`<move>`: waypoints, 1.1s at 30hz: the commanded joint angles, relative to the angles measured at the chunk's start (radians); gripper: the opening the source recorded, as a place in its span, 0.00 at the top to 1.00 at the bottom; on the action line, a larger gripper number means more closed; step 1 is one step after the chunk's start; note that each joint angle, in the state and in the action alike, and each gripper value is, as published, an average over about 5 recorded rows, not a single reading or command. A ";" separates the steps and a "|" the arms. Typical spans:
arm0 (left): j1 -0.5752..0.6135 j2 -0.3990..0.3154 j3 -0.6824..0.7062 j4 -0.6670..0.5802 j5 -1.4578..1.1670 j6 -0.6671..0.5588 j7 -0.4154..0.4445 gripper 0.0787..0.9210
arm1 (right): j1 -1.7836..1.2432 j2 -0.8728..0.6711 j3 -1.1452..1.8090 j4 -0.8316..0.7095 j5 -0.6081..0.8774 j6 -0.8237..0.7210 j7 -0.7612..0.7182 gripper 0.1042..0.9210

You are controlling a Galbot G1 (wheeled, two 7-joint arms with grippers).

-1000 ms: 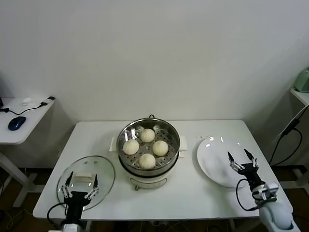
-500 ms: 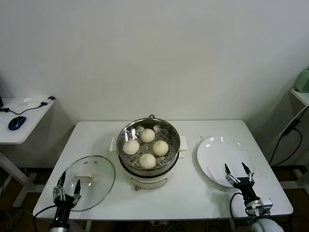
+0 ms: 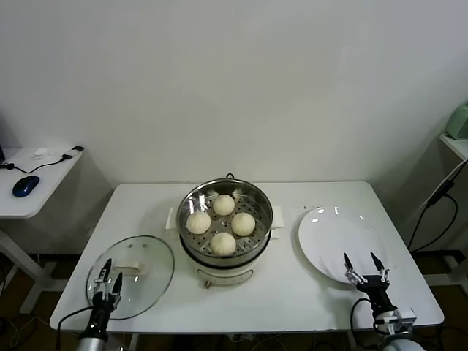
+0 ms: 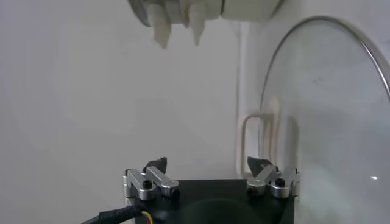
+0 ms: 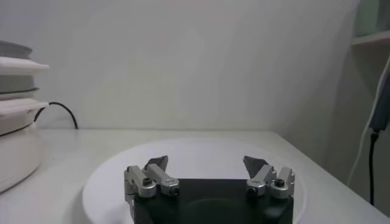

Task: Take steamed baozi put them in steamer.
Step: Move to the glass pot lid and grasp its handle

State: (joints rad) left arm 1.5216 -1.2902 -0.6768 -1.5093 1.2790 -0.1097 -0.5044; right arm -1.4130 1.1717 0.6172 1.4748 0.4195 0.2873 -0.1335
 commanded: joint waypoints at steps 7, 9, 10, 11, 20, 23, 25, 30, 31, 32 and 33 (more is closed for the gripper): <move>-0.095 0.005 0.014 0.087 0.090 0.019 0.034 0.12 | -0.026 0.011 0.009 0.006 -0.009 0.007 -0.002 0.12; -0.103 0.005 0.018 0.082 0.082 0.023 0.043 0.12 | -0.025 0.011 0.007 0.003 -0.012 0.007 -0.003 0.12; -0.107 0.005 0.019 0.078 0.075 0.027 0.049 0.12 | -0.024 0.012 0.007 0.001 -0.014 0.008 -0.003 0.12; -0.110 0.006 0.021 0.073 0.068 0.032 0.057 0.12 | -0.023 0.012 0.006 0.000 -0.016 0.008 -0.004 0.12; -0.112 0.010 0.040 0.064 0.010 0.079 0.122 0.33 | -0.019 0.012 0.007 -0.004 -0.022 0.008 -0.005 0.12; -0.111 0.005 0.044 0.081 0.011 0.082 0.122 0.43 | -0.017 0.015 0.007 -0.003 -0.024 0.006 -0.005 0.12; -0.112 0.002 0.046 0.090 0.012 0.081 0.121 0.50 | -0.016 0.016 0.007 -0.001 -0.026 0.005 -0.005 0.12; -0.121 -0.002 0.046 0.103 0.013 0.075 0.119 0.67 | -0.015 0.019 0.009 0.007 -0.026 0.001 -0.004 0.12; -0.122 -0.003 0.044 0.102 0.013 0.073 0.119 0.71 | -0.016 0.019 0.009 0.009 -0.026 0.001 -0.005 0.12; -0.123 -0.003 0.043 0.098 0.012 0.072 0.119 0.74 | -0.016 0.019 0.010 0.011 -0.026 0.000 -0.005 0.12; -0.122 -0.003 0.041 0.093 0.011 0.071 0.120 0.77 | -0.017 0.019 0.010 0.014 -0.025 -0.001 -0.006 0.12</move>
State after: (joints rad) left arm 1.4090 -1.2920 -0.6400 -1.4245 1.2926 -0.0450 -0.3949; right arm -1.4277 1.1902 0.6265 1.4817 0.3946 0.2886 -0.1383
